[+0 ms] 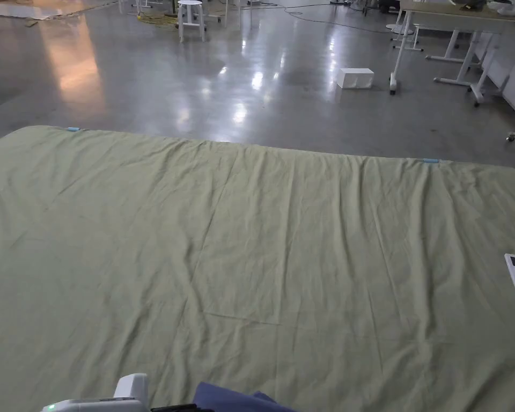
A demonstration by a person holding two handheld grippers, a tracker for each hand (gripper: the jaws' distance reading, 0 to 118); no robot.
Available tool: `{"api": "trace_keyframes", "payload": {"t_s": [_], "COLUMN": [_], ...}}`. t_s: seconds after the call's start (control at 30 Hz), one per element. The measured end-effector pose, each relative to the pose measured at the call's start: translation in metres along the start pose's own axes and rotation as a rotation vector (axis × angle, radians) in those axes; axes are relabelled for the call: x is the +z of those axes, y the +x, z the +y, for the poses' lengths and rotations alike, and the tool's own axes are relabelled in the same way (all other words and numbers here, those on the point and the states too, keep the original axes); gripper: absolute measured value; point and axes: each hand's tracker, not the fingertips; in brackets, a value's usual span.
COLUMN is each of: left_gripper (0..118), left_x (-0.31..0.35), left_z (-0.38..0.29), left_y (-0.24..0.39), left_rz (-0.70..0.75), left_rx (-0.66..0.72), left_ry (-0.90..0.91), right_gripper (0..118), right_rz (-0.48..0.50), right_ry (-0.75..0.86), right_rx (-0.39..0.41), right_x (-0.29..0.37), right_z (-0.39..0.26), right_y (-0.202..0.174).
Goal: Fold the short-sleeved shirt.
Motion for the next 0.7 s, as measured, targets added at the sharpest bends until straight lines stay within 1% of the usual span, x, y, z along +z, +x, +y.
{"api": "trace_keyframes", "payload": {"t_s": [0.07,0.17,0.2,0.23,0.27,0.3,0.33,0.4,0.47,0.5,0.6,0.67,0.7], "left_gripper": [83,83,81,77,68,52,42,37,32,29,28,26,26], "left_x": [-0.016,-0.025,-0.028,-0.032,-0.036,-0.04,-0.043,-0.045,-0.043,-0.042,-0.032,-0.026,-0.022], "left_z": [0.002,0.004,0.003,0.003,0.002,-0.001,-0.004,-0.009,-0.013,-0.014,-0.013,-0.013,-0.011], "left_y": [-0.011,-0.02,-0.022,-0.023,-0.024,-0.023,-0.02,-0.023,-0.029,-0.025,-0.014,-0.008,-0.004], "left_rz": [-0.051,-0.191,-0.211,-0.225,-0.245,-0.251,-0.231,-0.211,-0.243,-0.233,-0.229,-0.272,-0.285], "left_rx": [0.062,0.097,0.129,0.153,0.163,0.152,0.139,0.134,0.182,0.17,0.15,0.164,0.139], "left_ry": [-0.077,-0.072,-0.08,-0.091,-0.1,-0.106,-0.101,-0.092,-0.072,-0.071,-0.055,-0.039,-0.034], "right_gripper": [0,0,0,0,0,0,0,0,0,0,0,0,0], "right_rz": [0.003,0.011,0.013,0.013,0.013,0.012,0.01,0.012,0.016,0.016,0.011,0.003,0.003], "right_ry": [0.001,0.0,0.0,0.001,0.002,0.002,0.003,0.002,0.001,0.002,0.003,0.003,0.005], "right_rx": [0.002,-0.01,-0.011,-0.012,-0.013,-0.014,-0.016,-0.03,-0.036,-0.034,-0.032,-0.027,-0.031], "right_x": [0.0,0.0,0.0,0.0,0.0,0.0,-0.001,-0.002,-0.003,-0.003,-0.003,-0.003,-0.003], "right_z": [0.0,0.0,0.0,-0.001,-0.001,-0.001,-0.001,-0.002,-0.001,-0.001,-0.001,-0.002,-0.001], "right_y": [0.001,0.003,0.003,0.003,0.003,0.003,0.003,0.005,0.007,0.008,0.011,0.012,0.012]}}
